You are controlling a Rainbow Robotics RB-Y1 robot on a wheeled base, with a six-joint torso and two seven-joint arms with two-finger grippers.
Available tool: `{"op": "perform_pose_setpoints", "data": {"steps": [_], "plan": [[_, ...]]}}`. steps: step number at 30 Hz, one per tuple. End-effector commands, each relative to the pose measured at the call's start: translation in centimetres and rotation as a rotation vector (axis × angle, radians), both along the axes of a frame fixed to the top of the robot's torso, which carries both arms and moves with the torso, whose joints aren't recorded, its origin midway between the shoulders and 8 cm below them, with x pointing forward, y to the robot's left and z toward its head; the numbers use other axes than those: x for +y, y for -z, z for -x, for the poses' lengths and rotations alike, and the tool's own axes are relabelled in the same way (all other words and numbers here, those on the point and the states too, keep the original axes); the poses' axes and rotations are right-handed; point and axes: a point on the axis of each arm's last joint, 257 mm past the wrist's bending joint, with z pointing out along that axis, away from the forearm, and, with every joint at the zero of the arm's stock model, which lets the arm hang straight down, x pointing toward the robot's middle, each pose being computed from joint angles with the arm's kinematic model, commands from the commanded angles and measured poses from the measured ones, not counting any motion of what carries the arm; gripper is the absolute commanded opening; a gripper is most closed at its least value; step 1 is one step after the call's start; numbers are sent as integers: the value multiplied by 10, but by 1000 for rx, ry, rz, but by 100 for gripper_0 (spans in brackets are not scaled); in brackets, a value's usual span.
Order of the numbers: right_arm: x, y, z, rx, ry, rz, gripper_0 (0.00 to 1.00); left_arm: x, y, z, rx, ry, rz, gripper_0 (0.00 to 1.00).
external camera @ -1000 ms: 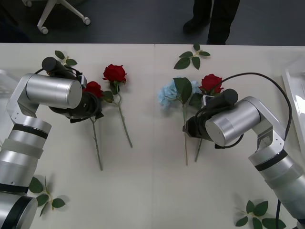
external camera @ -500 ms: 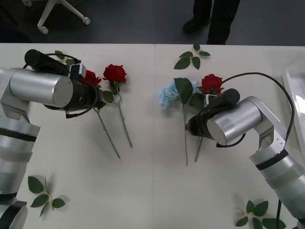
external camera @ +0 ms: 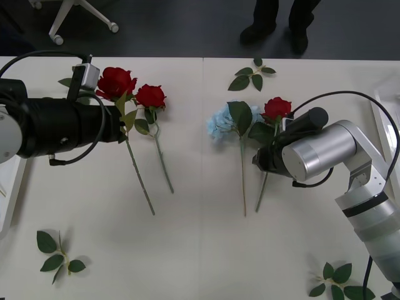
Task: Put the red flowers into the right box and the blue flowers into the left box
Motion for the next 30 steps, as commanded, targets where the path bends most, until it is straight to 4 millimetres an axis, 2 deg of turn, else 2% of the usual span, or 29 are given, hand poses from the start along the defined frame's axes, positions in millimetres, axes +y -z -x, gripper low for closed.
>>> {"op": "perform_pose_setpoints", "data": {"steps": [1,6,14,19,22,23,30], "plan": [[6,-4,-1,-9,32,-30,97,-20,-44,26,-161,190,14,0],[3,-2,-1,-4,31,-26,97,-48,-92,63,-298,403,157,0],[-6,8,1,17,40,-2,98,-78,-133,107,-518,628,249,0],[-6,9,2,20,40,-2,98,-77,-152,130,-684,706,284,0],[-9,11,3,25,40,3,35,-78,-153,142,-772,753,267,0],[-10,11,4,31,42,7,0,-80,-152,146,-808,772,254,0],[-18,13,6,39,44,24,0,-100,-158,162,-952,862,229,0]]}}
